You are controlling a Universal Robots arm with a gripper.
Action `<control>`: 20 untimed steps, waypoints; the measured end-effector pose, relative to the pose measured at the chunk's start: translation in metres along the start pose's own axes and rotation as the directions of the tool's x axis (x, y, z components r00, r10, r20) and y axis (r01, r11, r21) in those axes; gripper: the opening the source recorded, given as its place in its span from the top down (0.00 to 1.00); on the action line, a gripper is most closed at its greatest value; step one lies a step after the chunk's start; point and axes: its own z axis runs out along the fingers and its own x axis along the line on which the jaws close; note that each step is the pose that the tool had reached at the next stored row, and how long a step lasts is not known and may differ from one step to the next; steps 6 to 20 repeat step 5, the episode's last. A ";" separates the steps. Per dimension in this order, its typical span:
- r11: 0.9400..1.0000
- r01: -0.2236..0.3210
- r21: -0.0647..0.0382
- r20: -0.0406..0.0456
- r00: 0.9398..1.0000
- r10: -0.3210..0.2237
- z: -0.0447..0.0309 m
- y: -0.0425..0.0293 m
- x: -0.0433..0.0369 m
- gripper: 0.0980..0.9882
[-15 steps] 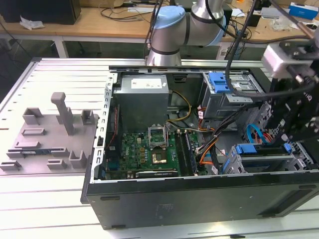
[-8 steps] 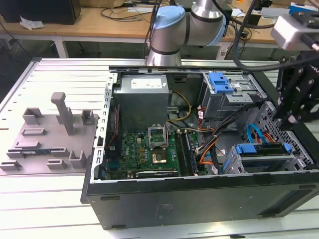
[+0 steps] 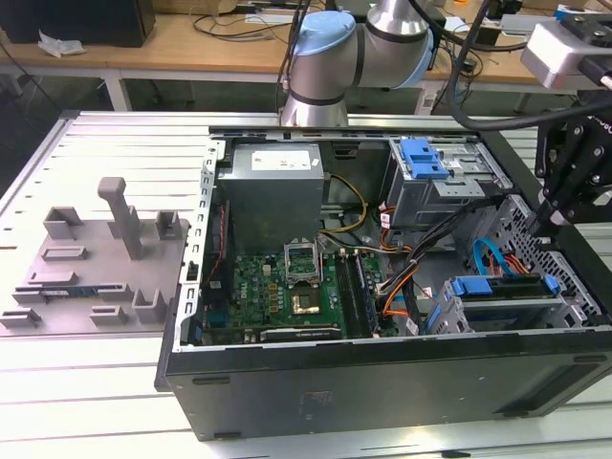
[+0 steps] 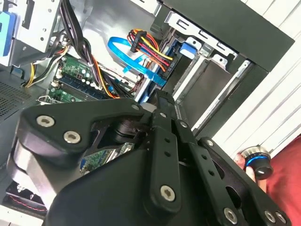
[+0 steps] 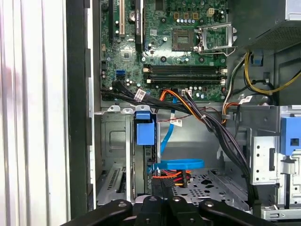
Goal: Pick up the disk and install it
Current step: 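Insert the second disk wire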
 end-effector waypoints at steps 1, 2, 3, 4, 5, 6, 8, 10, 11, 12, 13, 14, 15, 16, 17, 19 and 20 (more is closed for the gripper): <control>1.000 0.000 0.000 0.000 1.000 0.000 0.0001 0.0000 0.0000 0.99; 1.000 0.000 0.001 0.000 1.000 0.000 0.0001 0.0000 0.0000 0.99; 1.000 0.000 0.001 0.000 1.000 0.000 0.0000 0.0000 -0.0001 0.99; 1.000 0.000 0.001 0.000 1.000 0.000 0.0000 0.0000 0.0000 0.99; 1.000 0.000 0.001 0.000 1.000 0.000 0.0001 0.0000 0.0000 0.99; 1.000 0.000 0.001 0.000 1.000 0.000 0.0001 0.0000 0.0000 0.99; 1.000 0.000 0.001 0.000 1.000 0.000 0.0001 0.0000 0.0000 0.99; 1.000 0.000 0.001 0.000 1.000 0.000 0.0001 0.0000 0.0000 0.99; 1.000 0.000 0.001 0.000 1.000 0.000 0.0001 0.0000 0.0000 0.99; 1.000 0.000 0.001 0.000 1.000 0.000 0.0001 0.0000 0.0000 0.99; 1.000 0.000 0.001 0.000 1.000 0.000 0.0001 0.0000 0.0000 0.99; 1.000 0.000 0.001 0.000 1.000 0.000 0.0001 0.0000 0.0000 0.99; 1.000 0.000 0.001 0.000 1.000 0.000 0.0001 0.0000 0.0000 0.99; 1.000 0.000 0.001 0.000 1.000 0.000 0.0001 0.0000 0.0000 0.99; 1.000 0.000 0.001 0.000 1.000 0.000 0.0001 0.0000 0.0000 0.99; 1.000 0.000 0.001 0.000 1.000 0.000 0.0001 0.0000 0.0000 0.99; 1.000 0.000 0.001 0.000 1.000 0.000 0.0001 0.0000 0.0000 0.99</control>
